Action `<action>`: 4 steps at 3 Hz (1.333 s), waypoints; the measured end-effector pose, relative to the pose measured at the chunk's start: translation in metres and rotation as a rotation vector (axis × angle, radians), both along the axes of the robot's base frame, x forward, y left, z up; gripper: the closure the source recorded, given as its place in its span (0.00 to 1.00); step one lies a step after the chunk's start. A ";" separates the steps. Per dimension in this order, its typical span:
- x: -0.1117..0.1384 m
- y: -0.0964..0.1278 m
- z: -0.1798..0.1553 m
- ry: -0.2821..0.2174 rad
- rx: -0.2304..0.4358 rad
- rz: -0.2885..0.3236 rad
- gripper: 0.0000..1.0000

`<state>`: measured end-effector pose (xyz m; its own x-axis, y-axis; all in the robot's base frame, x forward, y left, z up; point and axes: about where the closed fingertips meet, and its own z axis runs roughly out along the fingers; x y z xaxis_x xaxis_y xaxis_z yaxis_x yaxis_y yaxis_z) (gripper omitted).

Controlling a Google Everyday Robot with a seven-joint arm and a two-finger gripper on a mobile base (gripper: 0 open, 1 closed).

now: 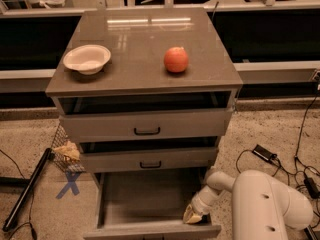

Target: Open bottom drawer

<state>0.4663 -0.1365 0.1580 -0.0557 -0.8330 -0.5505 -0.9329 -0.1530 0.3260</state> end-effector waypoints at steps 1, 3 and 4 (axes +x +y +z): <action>-0.023 0.008 0.006 0.049 -0.034 0.007 1.00; -0.055 0.012 0.031 0.074 -0.009 -0.036 1.00; -0.035 0.024 0.071 -0.161 0.095 -0.042 1.00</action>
Offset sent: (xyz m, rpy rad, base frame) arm -0.0736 0.0136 0.0256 -0.0356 0.1889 -0.0054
